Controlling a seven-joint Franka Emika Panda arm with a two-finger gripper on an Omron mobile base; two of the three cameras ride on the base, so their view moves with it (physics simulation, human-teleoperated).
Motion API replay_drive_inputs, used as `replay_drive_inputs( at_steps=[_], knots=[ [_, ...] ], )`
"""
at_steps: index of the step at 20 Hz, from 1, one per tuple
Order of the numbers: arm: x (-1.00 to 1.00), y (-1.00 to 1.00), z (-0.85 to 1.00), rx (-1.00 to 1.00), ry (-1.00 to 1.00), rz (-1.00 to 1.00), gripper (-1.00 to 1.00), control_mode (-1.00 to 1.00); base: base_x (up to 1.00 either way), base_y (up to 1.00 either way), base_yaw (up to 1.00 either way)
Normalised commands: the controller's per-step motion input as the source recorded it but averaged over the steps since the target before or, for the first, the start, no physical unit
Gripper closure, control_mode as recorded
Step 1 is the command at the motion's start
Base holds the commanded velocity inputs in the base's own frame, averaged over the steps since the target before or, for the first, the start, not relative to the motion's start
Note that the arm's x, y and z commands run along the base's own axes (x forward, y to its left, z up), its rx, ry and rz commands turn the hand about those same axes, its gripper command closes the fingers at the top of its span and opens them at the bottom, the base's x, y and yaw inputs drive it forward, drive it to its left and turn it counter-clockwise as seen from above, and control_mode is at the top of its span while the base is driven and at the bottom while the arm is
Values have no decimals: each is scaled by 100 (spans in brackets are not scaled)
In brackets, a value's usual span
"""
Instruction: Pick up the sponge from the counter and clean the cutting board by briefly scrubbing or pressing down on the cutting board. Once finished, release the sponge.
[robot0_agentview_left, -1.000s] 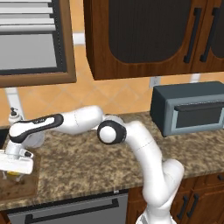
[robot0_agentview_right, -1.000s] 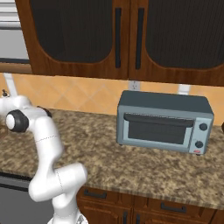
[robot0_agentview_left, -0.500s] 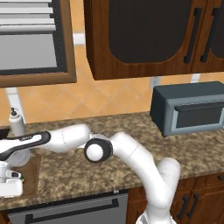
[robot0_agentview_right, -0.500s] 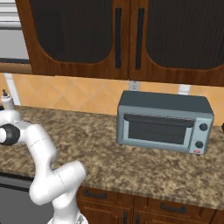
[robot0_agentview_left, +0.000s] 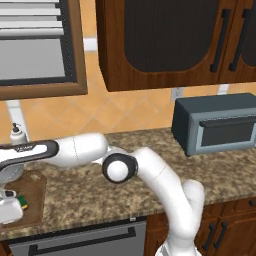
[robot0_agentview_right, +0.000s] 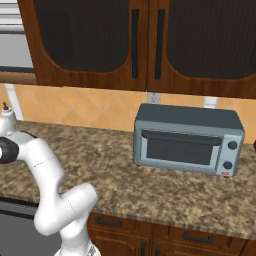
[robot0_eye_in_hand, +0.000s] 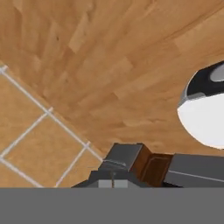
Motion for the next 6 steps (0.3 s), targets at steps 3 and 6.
replay_drive_inputs(
  at_steps=[3, 6],
  knots=[
    [-100, -100, 15, 20, -10, 22, 100, -100, 0, 0, 0],
    [-87, -100, 4, 22, -14, 19, 100, -100, 0, 0, 0]
  ],
)
